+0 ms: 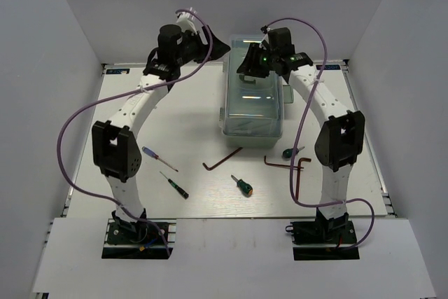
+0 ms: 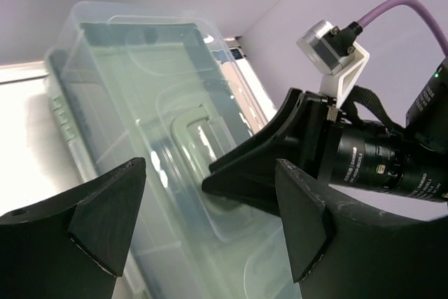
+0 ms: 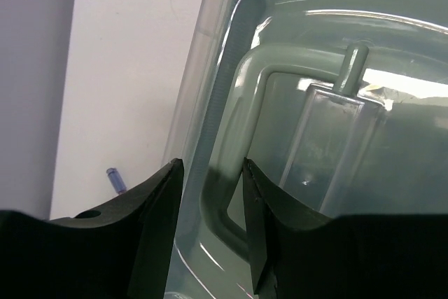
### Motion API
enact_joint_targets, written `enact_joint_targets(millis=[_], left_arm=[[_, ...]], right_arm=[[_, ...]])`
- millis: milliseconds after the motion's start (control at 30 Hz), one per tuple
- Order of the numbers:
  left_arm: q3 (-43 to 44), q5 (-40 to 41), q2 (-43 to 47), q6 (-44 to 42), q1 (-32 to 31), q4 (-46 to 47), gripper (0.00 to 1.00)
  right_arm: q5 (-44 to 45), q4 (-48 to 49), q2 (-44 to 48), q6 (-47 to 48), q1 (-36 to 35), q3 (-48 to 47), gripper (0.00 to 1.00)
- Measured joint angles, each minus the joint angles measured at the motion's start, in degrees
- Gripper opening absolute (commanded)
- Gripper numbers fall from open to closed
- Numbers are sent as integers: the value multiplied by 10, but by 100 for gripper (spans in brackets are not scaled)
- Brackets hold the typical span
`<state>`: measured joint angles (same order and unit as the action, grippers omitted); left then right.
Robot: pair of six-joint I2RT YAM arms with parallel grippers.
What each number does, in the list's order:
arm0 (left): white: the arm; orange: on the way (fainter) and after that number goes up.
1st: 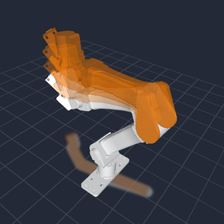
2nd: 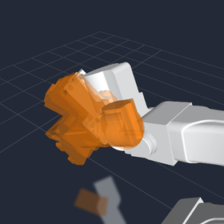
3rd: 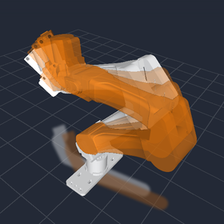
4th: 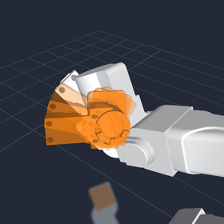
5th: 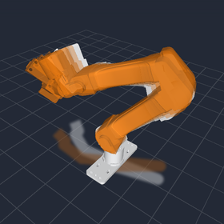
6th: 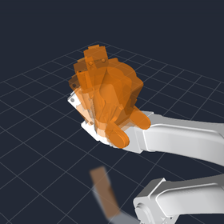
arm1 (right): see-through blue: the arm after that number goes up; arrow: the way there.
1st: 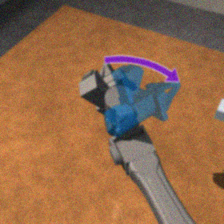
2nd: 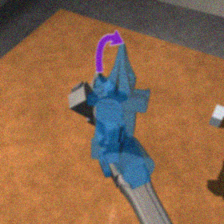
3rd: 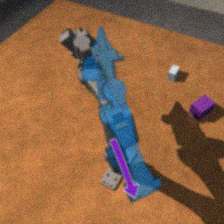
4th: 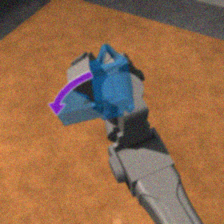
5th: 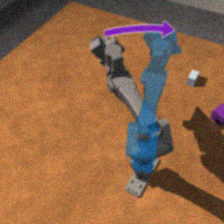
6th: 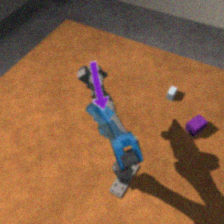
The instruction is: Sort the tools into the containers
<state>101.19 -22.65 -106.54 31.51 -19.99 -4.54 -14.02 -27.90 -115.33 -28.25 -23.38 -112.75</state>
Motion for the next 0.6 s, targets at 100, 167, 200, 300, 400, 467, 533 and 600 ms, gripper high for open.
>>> enact_joint_targets(millis=[100, 167, 200, 300, 400, 467, 533, 600], left_arm=[[36, -16, -38, 5, -2, 1, 85], [50, -27, -56, 10, -3, 0, 85], [53, -32, -64, 12, -4, 0, 85], [53, -43, -75, 20, -5, -4, 85], [54, -53, -77, 25, -5, -7, 85], [57, -59, -77, 28, -5, -6, 85], [61, -65, -77, 31, -5, -7, 85], [65, -68, -78, 34, -5, -8, 85]], right_arm=[[-36, 9, -5, -18, 11, 0, 45], [-58, 17, -10, -31, 15, 0, 45], [-69, 23, -12, -35, 17, 0, 45], [-90, 33, -16, -46, 18, 0, 45], [-107, 41, -19, -52, 20, 0, 45], [-117, 45, -21, -59, 23, 0, 45], [-126, 48, -22, -63, 25, 0, 45], [-134, 50, -23, -67, 28, 0, 45]])
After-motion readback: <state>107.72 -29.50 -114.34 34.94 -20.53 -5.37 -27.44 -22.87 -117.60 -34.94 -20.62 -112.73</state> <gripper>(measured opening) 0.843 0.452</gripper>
